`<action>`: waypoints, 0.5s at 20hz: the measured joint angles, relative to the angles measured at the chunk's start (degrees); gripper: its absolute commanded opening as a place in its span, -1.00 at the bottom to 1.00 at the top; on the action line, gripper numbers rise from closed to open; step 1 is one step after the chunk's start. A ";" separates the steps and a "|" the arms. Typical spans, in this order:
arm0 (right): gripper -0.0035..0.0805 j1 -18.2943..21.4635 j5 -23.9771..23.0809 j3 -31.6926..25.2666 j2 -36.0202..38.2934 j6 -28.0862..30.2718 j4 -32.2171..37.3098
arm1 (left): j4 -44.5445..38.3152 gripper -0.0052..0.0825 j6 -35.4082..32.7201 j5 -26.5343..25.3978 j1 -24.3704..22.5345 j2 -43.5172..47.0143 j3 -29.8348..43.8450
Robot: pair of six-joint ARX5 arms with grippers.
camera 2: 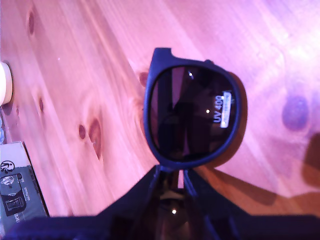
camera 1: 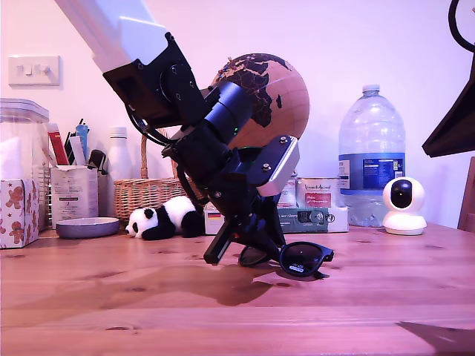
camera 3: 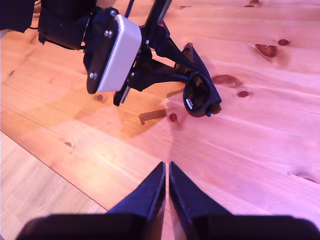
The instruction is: Pick up the sunglasses and open them, then place them back on the table
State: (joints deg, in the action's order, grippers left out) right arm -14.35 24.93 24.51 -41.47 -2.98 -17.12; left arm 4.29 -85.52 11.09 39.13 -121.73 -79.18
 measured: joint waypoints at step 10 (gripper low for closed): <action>-0.91 0.00 -0.15 0.00 -0.02 -7.76 2.54 | 5.25 -0.88 0.02 -3.15 0.59 2.36 -0.07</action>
State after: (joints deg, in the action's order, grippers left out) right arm -14.35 24.77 24.51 -41.50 -10.74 -14.59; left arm 9.54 -85.49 7.94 39.72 -119.37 -79.24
